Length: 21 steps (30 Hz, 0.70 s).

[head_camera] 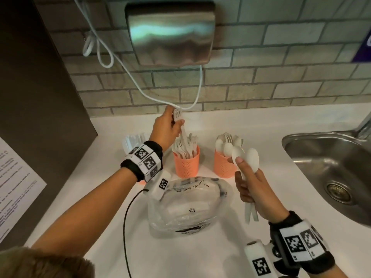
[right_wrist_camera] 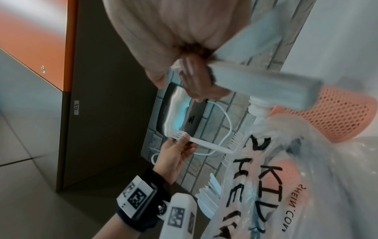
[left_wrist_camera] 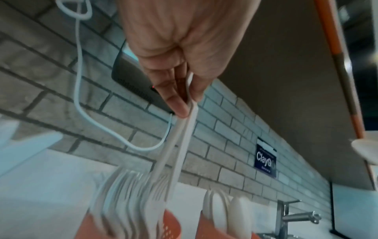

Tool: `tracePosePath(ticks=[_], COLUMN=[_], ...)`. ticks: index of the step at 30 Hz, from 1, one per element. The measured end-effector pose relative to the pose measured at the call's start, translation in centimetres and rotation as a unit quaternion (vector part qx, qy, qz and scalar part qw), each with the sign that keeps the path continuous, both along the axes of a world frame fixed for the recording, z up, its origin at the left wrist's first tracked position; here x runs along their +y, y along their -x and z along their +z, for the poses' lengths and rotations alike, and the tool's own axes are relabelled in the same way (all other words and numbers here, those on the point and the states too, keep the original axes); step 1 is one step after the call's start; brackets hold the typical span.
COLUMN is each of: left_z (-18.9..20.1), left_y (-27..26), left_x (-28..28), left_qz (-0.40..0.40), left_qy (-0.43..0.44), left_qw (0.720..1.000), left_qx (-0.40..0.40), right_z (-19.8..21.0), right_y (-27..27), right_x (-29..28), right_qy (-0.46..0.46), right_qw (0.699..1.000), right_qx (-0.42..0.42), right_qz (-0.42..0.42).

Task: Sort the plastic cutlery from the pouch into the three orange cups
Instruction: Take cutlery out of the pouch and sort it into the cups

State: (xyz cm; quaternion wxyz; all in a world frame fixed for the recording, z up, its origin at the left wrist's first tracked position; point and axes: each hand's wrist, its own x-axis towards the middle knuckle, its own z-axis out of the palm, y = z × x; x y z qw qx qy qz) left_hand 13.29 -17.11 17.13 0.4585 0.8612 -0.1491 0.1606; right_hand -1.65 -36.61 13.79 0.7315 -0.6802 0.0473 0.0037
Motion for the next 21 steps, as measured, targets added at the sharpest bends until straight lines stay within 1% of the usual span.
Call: tracePosePath(ticks=[3, 7, 9, 12, 14, 16, 17, 19, 21], left_z=[-1.6, -2.9, -3.3, -3.6, -3.9, -4.2, -4.3, -4.7, -4.8], left_y=[-1.1, -2.2, -2.4, -2.7, -2.9, -2.8, -2.7, -2.6, -2.4], left_x=[-0.4, -0.2, -0.1, -0.2, -0.3, -0.4, -0.5, -0.8, -0.9], left_qz=[-0.014, -0.040, -0.043, -0.031, -0.006, 0.015, 0.021, 0.027, 0.024], left_qy=[-0.036, -0.092, -0.117, -0.170, -0.250, -0.350, -0.384, -0.428, -0.453], left_qw=[0.999, 0.992, 0.989, 0.981, 0.966, 0.936, 0.922, 0.903, 0.890], left_qx=[0.032, 0.070, 0.086, 0.093, 0.062, 0.037, 0.033, 0.029, 0.042], right_z=[0.6, 0.5, 0.4, 0.0, 0.0, 0.1, 0.2, 0.3, 0.4], right_y=[0.1, -0.4, -0.6, -1.0, -1.2, -1.4, -1.5, -1.8, -2.2], right_x=[-0.7, -2.0, -2.3, -2.5, -2.5, -2.5, -2.5, -2.6, -2.9], right_qy=[-0.003, -0.063, -0.049, -0.015, 0.003, 0.020, 0.027, 0.038, 0.034], right_qw=[1.000, 0.996, 0.997, 0.999, 1.000, 1.000, 1.000, 0.999, 0.999], right_qx=[0.031, 0.059, 0.065, 0.047, 0.031, 0.011, 0.001, -0.015, -0.021], right_qz=[-0.002, -0.006, 0.001, 0.002, 0.003, 0.007, 0.007, -0.002, -0.016])
